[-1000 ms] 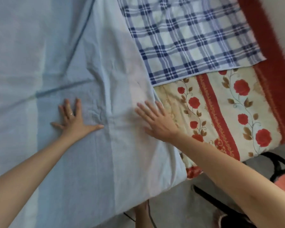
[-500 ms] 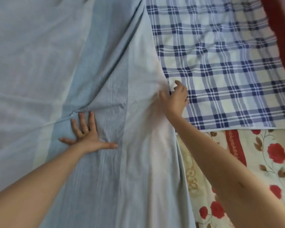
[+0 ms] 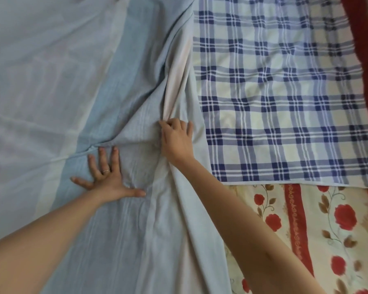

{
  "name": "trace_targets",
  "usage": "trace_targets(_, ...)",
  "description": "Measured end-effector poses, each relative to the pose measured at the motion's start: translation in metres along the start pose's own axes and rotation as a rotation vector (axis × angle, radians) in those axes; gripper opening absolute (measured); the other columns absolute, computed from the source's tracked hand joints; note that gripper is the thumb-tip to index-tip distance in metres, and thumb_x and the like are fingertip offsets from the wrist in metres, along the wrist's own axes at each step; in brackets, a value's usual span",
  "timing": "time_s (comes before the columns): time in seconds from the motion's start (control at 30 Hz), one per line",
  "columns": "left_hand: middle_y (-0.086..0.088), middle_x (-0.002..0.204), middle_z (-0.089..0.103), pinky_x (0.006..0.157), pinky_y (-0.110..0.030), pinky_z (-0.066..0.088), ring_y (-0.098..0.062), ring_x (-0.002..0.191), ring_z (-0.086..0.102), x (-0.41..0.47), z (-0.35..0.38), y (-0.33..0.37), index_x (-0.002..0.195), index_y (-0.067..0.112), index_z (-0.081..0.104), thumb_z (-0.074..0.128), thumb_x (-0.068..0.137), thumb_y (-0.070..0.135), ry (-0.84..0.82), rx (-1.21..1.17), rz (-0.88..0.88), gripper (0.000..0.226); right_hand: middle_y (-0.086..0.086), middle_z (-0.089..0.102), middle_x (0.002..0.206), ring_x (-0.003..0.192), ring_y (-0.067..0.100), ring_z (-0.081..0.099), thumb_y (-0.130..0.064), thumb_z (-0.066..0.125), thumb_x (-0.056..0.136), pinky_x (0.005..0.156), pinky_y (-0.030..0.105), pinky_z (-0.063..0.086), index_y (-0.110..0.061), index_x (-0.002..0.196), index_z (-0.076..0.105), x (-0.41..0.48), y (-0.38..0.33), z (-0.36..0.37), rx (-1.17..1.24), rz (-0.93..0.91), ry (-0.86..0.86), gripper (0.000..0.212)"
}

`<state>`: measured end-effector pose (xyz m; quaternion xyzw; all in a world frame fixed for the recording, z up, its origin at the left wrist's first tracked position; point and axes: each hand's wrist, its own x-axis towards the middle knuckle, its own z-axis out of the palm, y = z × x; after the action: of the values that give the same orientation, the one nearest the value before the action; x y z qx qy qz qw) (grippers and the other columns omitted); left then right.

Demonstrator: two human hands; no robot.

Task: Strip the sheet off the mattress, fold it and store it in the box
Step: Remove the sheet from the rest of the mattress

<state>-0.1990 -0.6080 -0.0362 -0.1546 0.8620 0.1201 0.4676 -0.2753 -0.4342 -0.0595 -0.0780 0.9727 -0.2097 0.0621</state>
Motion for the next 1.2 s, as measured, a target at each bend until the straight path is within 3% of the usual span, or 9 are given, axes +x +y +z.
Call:
trace_targets(0.17, 0.007, 0.121, -0.064, 0.093, -0.077, -0.009, -0.030, 0.128, -0.046, -0.003, 0.001, 0.000, 0.112, 0.042, -0.056, 0.065, 0.027, 0.087, 0.007, -0.001, 0.019, 0.154, 0.010, 0.052, 0.125, 0.104, 0.029, 0.055, -0.005, 0.052, 0.084, 0.080, 0.038, 0.048, -0.007, 0.124, 0.053, -0.023, 0.020, -0.015, 0.179, 0.131, 0.202, 0.040)
trace_targets(0.3, 0.007, 0.124, -0.063, 0.093, -0.077, -0.010, -0.030, 0.128, -0.046, -0.002, 0.002, -0.001, 0.115, 0.043, -0.055, 0.065, 0.025, 0.088, 0.012, -0.010, 0.022, 0.156, -0.004, 0.059, 0.094, 0.077, 0.013, 0.056, -0.028, 0.051, 0.095, 0.068, 0.032, 0.044, -0.014, 0.104, 0.055, -0.025, 0.035, -0.030, 0.460, 0.484, 0.094, 0.017)
trace_targets(0.37, 0.008, 0.123, -0.064, 0.093, -0.077, -0.010, -0.030, 0.128, -0.047, -0.002, 0.002, -0.002, 0.116, 0.043, -0.054, 0.064, 0.024, 0.088, 0.018, -0.011, 0.021, 0.157, 0.001, 0.061, 0.083, 0.070, 0.012, 0.052, -0.021, 0.040, 0.100, 0.066, 0.031, 0.041, -0.008, 0.092, 0.058, -0.016, 0.043, -0.035, 0.564, 0.556, 0.037, 0.024)
trace_targets(0.5, 0.008, 0.124, -0.064, 0.093, -0.077, -0.011, -0.029, 0.126, -0.048, -0.002, 0.003, -0.003, 0.116, 0.043, -0.054, 0.063, 0.023, 0.089, 0.018, -0.007, 0.020, 0.157, 0.002, 0.065, 0.103, 0.085, 0.014, 0.057, -0.014, 0.048, 0.095, 0.067, 0.025, 0.043, -0.011, 0.108, 0.062, -0.007, 0.048, -0.035, 0.504, 0.599, -0.009, 0.019)
trace_targets(0.63, 0.008, 0.124, -0.063, 0.094, -0.077, -0.011, -0.029, 0.125, -0.049, -0.002, 0.003, -0.004, 0.116, 0.042, -0.054, 0.061, 0.021, 0.089, 0.012, -0.013, 0.033, 0.157, 0.004, 0.060, 0.091, 0.076, 0.020, 0.058, -0.034, 0.064, 0.085, 0.055, 0.030, 0.040, -0.012, 0.089, 0.058, -0.002, 0.046, -0.019, 0.357, 0.677, -0.008, 0.023)
trace_targets(0.83, 0.008, 0.126, -0.062, 0.092, -0.076, -0.013, -0.029, 0.125, -0.049, -0.003, 0.004, -0.005, 0.120, 0.042, -0.052, 0.064, 0.024, 0.089, 0.022, -0.017, 0.050, 0.157, -0.001, 0.049, 0.059, 0.054, 0.016, 0.047, -0.025, 0.061, 0.092, 0.044, 0.026, 0.031, -0.013, 0.060, 0.047, 0.008, 0.050, -0.017, 0.290, 0.688, -0.075, 0.037)
trace_targets(1.0, 0.007, 0.127, -0.062, 0.093, -0.076, -0.013, -0.029, 0.125, -0.049, -0.005, 0.004, -0.007, 0.119, 0.042, -0.053, 0.063, 0.026, 0.089, 0.020, -0.019, 0.050, 0.156, -0.005, 0.045, 0.069, 0.060, 0.010, 0.042, -0.018, 0.046, 0.098, 0.049, 0.022, 0.032, -0.012, 0.081, 0.043, 0.001, 0.062, -0.049, 0.453, 0.690, -0.009, 0.018)
trace_targets(1.1, 0.007, 0.127, -0.062, 0.094, -0.077, -0.012, -0.029, 0.125, -0.050, -0.008, 0.000, -0.004, 0.120, 0.042, -0.053, 0.062, 0.024, 0.090, 0.010, -0.016, 0.048, 0.157, -0.004, 0.039, 0.074, 0.063, 0.012, 0.036, -0.006, 0.030, 0.096, 0.050, 0.024, 0.027, -0.015, 0.082, 0.032, 0.000, 0.084, -0.083, 0.427, 0.745, 0.125, 0.016)
trace_targets(1.2, 0.006, 0.128, -0.061, 0.094, -0.077, -0.010, -0.029, 0.125, -0.049, -0.008, -0.001, -0.004, 0.118, 0.042, -0.054, 0.063, 0.025, 0.089, 0.007, -0.017, 0.039, 0.156, 0.001, 0.048, 0.090, 0.078, 0.020, 0.045, -0.004, 0.028, 0.094, 0.062, 0.030, 0.035, -0.013, 0.095, 0.032, -0.004, 0.110, -0.102, 0.312, 0.772, 0.099, 0.010)
